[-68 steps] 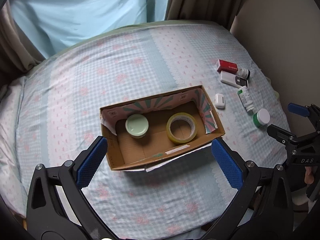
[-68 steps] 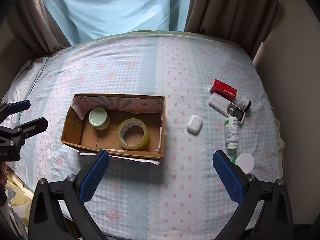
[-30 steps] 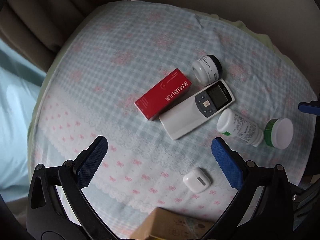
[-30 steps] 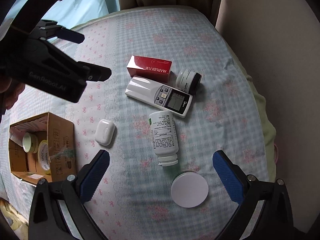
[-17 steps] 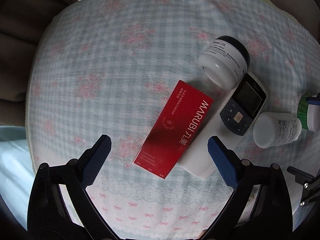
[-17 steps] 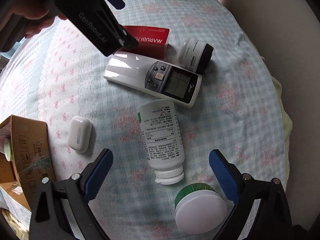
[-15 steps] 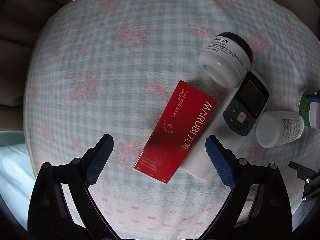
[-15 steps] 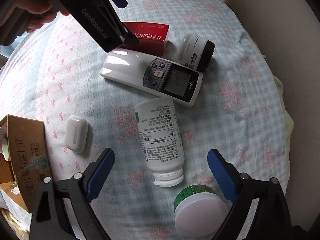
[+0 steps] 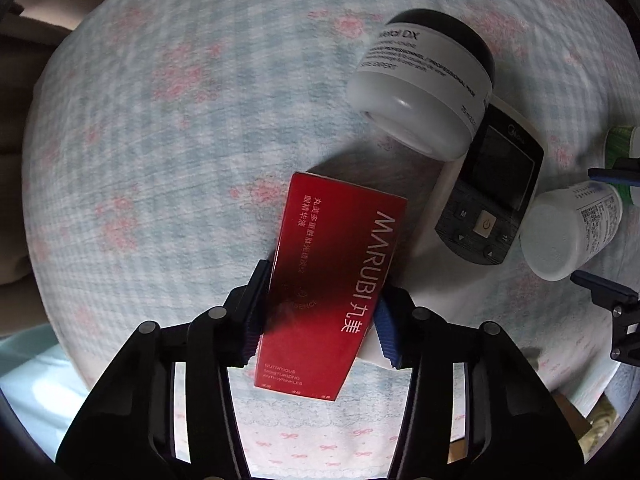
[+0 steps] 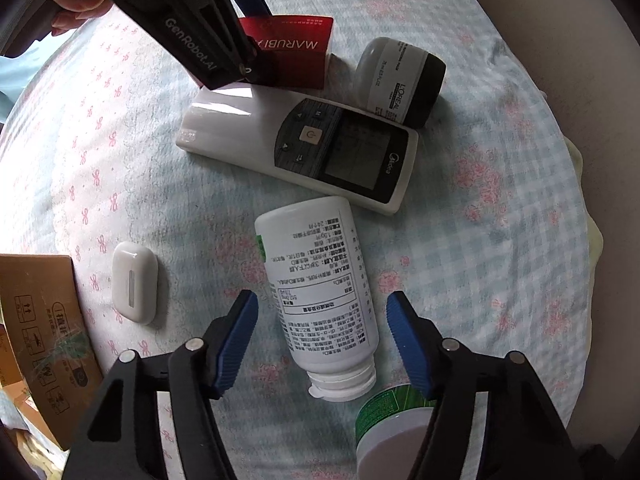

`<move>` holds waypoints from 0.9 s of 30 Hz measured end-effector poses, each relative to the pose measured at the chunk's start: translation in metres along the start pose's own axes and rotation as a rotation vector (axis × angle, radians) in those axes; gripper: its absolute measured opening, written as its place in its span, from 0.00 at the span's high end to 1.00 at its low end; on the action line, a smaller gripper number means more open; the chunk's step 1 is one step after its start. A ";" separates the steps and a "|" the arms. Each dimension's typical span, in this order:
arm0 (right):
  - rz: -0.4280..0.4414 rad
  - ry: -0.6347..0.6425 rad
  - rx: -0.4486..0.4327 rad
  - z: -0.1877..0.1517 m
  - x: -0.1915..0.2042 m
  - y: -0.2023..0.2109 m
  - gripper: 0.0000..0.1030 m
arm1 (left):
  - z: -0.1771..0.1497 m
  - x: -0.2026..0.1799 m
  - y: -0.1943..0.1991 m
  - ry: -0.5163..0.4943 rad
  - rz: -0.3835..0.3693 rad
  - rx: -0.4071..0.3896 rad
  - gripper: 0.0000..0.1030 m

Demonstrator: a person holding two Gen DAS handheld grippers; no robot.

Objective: Organize rigid objects
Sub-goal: 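Grasp the red MARUBI box with the left tool while the right tool grasps the white pill bottle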

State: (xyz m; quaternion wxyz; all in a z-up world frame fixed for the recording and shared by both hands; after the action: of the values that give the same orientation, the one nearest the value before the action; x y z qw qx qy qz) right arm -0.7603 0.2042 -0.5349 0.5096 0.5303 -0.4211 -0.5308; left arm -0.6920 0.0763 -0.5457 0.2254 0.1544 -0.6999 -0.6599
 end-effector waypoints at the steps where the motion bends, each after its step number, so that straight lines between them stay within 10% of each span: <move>1: -0.006 0.003 0.008 0.000 0.001 -0.001 0.48 | 0.000 -0.002 0.000 -0.012 0.012 -0.002 0.59; 27: 0.024 0.004 -0.014 -0.012 -0.011 0.013 0.53 | -0.013 0.049 0.039 0.215 -0.037 -0.067 0.61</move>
State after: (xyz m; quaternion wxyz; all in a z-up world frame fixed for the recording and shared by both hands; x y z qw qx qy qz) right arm -0.7485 0.2148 -0.5218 0.5206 0.5227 -0.4226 -0.5265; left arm -0.7241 0.0428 -0.5006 0.2920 0.2297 -0.6464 -0.6665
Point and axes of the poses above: each gripper's, at about its wrist camera, not at the fingertips, and y roughly against the way its jaws point, x to its left, z to its top, the point moved 3 cm from there along -y, roughly the way its jaws point, and after that the axes turned 9 degrees about y, right-handed, at the moved point
